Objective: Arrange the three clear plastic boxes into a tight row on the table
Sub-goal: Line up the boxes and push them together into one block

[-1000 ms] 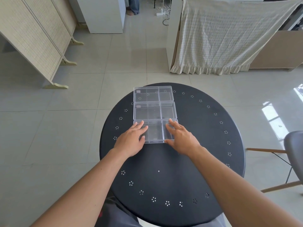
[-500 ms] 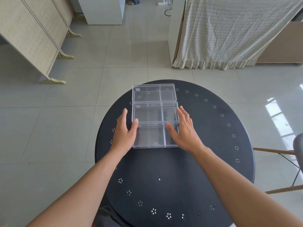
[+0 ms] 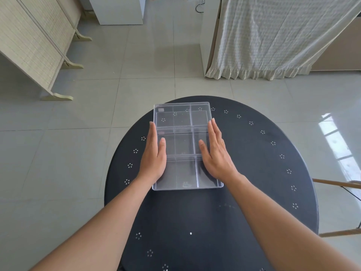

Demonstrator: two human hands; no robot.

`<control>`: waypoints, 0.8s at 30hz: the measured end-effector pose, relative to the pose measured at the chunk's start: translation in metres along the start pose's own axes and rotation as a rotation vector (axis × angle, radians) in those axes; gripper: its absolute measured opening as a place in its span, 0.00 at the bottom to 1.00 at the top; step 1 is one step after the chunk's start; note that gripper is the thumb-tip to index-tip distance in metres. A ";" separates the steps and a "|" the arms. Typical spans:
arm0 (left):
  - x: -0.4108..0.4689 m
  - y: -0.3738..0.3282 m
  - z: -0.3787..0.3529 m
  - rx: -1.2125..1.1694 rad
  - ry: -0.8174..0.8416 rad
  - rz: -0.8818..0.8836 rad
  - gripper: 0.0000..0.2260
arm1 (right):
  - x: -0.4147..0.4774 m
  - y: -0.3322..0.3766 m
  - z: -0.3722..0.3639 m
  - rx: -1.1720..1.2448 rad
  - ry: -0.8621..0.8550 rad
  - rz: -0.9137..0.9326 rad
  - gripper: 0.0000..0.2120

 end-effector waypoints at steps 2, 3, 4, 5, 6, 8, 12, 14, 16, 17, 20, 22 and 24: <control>-0.001 0.001 -0.001 0.026 0.000 -0.001 0.28 | -0.003 0.000 -0.002 -0.002 -0.025 -0.007 0.33; -0.002 0.002 -0.001 0.041 0.007 0.000 0.28 | -0.005 0.000 -0.003 -0.002 -0.036 -0.014 0.32; -0.004 0.002 0.000 0.056 0.013 -0.005 0.27 | -0.007 0.001 -0.004 -0.001 -0.046 -0.020 0.32; -0.005 0.002 0.000 0.069 0.017 -0.015 0.27 | -0.010 0.003 -0.005 0.002 -0.055 -0.024 0.32; -0.007 0.003 0.001 0.080 0.022 -0.024 0.27 | -0.014 0.004 -0.006 0.006 -0.062 -0.029 0.32; -0.012 0.005 0.004 0.097 0.034 -0.033 0.27 | -0.021 0.006 -0.010 0.013 -0.072 -0.042 0.32; -0.026 0.011 0.012 0.131 0.056 -0.035 0.28 | -0.039 0.014 -0.019 0.031 -0.097 -0.056 0.32; -0.035 0.014 0.017 0.146 0.056 -0.030 0.27 | -0.047 0.019 -0.023 0.034 -0.102 -0.055 0.32; -0.045 0.016 0.021 0.159 0.054 -0.025 0.27 | -0.056 0.024 -0.027 0.035 -0.098 -0.056 0.32; -0.050 0.018 0.023 0.163 0.055 -0.024 0.27 | -0.061 0.026 -0.029 0.034 -0.097 -0.056 0.32; -0.064 0.020 0.027 0.165 0.066 -0.015 0.27 | -0.074 0.033 -0.033 0.035 -0.100 -0.052 0.32; -0.072 0.022 0.030 0.171 0.070 -0.018 0.27 | -0.082 0.037 -0.035 0.034 -0.101 -0.055 0.32; -0.079 0.023 0.032 0.189 0.072 -0.022 0.27 | -0.089 0.040 -0.038 0.040 -0.101 -0.065 0.32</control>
Point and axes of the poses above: each hand's wrist, its own x-axis towards the middle knuckle, its own z-axis out of the back of the hand, y = z × x, the point moved 4 cm from there along x, towards the middle knuckle, and after that the axes turned 5 degrees about z, right-handed, at the moved point
